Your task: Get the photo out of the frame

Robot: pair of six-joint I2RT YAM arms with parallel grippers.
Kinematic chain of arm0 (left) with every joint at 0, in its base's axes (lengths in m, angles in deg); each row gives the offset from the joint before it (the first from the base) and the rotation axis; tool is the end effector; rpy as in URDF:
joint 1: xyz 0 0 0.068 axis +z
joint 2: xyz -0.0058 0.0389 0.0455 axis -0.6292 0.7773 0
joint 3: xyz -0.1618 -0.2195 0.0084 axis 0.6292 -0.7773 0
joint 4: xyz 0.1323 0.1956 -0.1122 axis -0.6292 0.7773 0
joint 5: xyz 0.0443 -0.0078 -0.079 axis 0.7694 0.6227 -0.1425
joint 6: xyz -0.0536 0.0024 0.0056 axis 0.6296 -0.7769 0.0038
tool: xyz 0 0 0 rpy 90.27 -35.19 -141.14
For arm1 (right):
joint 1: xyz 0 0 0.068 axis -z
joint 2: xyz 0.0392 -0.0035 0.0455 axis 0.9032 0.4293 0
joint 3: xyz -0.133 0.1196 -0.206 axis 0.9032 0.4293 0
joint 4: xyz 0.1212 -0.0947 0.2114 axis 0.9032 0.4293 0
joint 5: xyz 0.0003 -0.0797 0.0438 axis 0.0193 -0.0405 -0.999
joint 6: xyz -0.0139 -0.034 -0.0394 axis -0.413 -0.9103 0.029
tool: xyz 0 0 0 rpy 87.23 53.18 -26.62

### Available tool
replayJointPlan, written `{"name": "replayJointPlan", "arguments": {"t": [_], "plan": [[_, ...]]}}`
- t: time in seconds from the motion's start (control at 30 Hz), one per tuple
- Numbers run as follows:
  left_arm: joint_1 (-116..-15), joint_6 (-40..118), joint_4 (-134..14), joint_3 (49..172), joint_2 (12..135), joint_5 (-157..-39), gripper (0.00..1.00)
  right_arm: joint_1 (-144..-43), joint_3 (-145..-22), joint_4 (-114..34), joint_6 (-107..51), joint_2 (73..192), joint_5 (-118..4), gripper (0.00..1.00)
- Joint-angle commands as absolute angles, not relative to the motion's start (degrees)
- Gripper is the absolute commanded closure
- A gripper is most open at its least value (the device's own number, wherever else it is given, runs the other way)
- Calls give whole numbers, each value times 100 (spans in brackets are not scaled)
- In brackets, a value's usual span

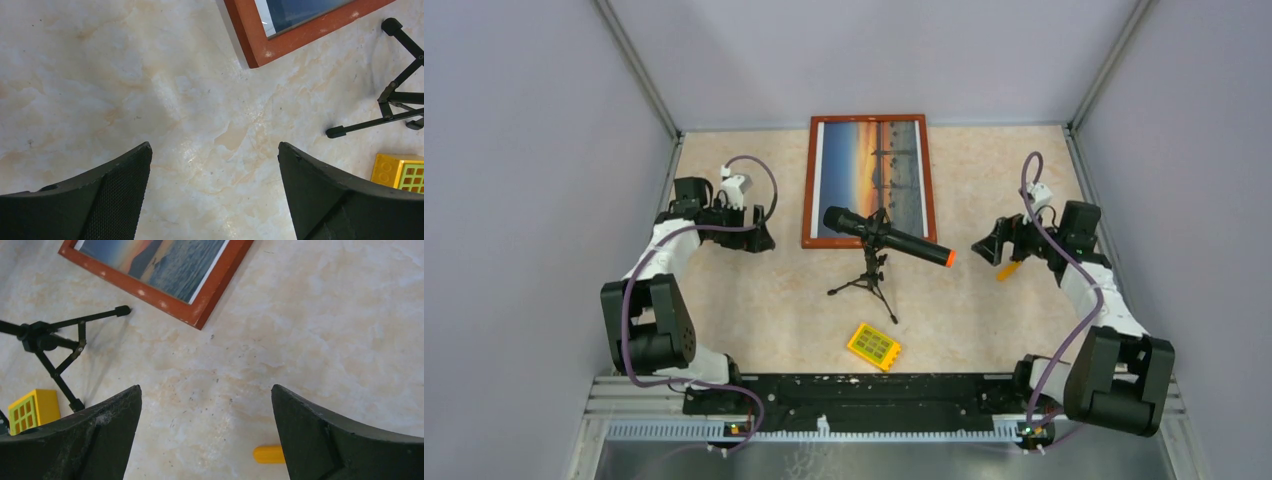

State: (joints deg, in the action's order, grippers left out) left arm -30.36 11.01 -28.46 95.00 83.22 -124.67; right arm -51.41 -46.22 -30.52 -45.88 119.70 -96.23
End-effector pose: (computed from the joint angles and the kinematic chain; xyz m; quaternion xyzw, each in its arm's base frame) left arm 0.2956 0.0242 0.2253 0.1415 0.9097 -0.2254 0.3187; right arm 0.2393 -0.0295 0.2234 -0.1500 0.8371 0.2690 0.4521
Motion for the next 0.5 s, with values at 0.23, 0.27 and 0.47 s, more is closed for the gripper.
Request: {"name": "replayJointPlan", "arguments": {"t": [0.23,0.27,0.47], "plan": [[-2144,981,-2966,9891,7655,-14603,1,-5161,-4266,-3429,-4925,11374,-9979,1],[-2218,685,-2617,10111,7583,-14700,1,-5157,-4373,-3350,-4825,11442,-9875,1],[-3079,-354,-1861,10694,6735,-14628,2,-5149,-5099,-2693,-4365,11745,-9372,1]]}}
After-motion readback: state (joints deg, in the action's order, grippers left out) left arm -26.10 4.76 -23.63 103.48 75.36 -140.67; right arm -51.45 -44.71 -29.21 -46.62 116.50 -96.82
